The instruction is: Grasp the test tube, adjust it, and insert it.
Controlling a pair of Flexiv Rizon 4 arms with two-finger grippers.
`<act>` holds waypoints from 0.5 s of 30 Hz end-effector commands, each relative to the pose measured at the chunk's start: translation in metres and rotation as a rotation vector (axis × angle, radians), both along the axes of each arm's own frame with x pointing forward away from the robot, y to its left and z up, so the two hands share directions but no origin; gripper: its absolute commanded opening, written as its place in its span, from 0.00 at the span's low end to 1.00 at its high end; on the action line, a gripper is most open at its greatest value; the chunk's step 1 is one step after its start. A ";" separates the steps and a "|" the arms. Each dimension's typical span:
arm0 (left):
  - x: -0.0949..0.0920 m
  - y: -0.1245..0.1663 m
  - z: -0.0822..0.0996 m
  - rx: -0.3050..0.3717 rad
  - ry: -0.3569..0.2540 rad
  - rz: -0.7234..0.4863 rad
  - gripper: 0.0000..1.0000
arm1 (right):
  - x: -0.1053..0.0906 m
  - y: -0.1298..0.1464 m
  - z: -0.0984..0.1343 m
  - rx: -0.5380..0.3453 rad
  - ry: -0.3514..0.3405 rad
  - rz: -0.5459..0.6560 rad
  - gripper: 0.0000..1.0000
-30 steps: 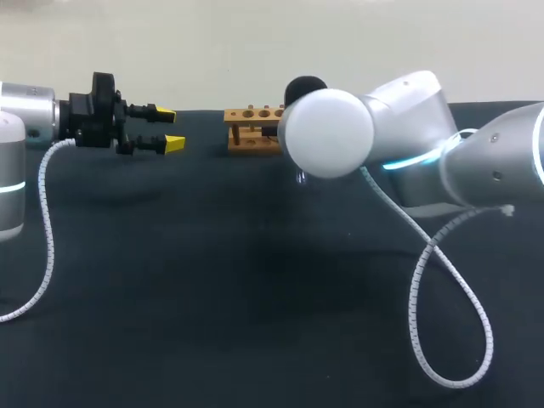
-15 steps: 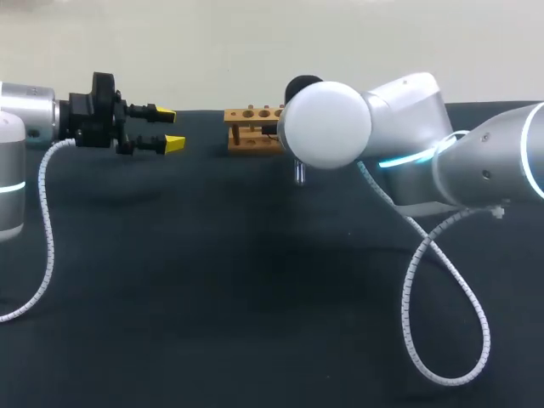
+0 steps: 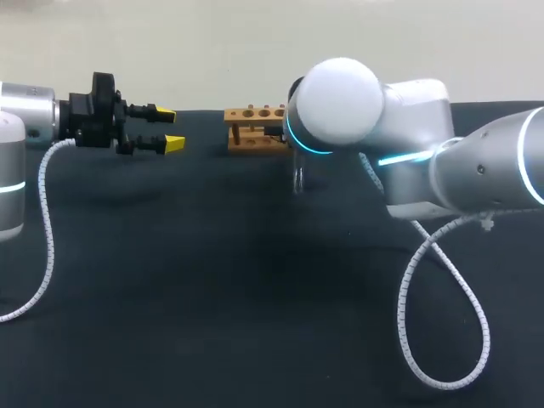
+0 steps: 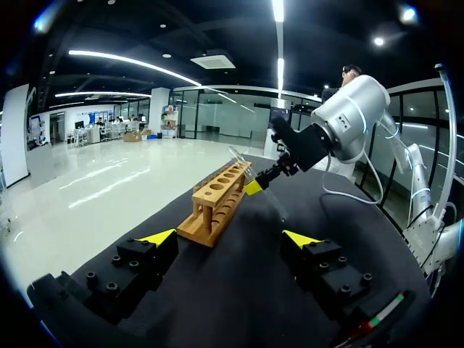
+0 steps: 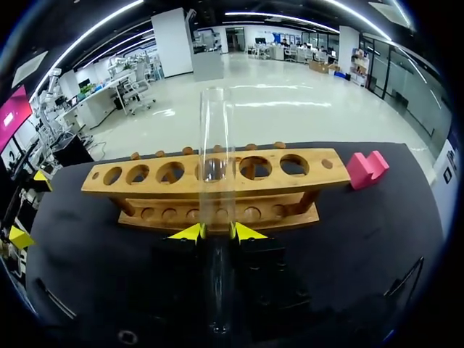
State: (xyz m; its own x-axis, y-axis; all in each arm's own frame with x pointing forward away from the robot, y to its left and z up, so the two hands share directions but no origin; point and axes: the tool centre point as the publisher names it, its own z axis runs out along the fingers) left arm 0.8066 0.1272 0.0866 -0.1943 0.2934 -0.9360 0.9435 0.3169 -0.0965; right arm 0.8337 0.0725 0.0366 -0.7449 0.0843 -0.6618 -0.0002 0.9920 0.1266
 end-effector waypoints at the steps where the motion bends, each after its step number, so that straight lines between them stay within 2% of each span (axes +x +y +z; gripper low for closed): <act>1: 0.000 0.001 -0.001 -0.003 -0.004 0.000 1.00 | 0.005 -0.001 -0.002 0.005 0.030 0.006 0.00; 15: 0.000 0.001 -0.001 -0.003 -0.004 0.000 1.00 | -0.003 0.001 -0.006 0.037 0.067 0.009 0.00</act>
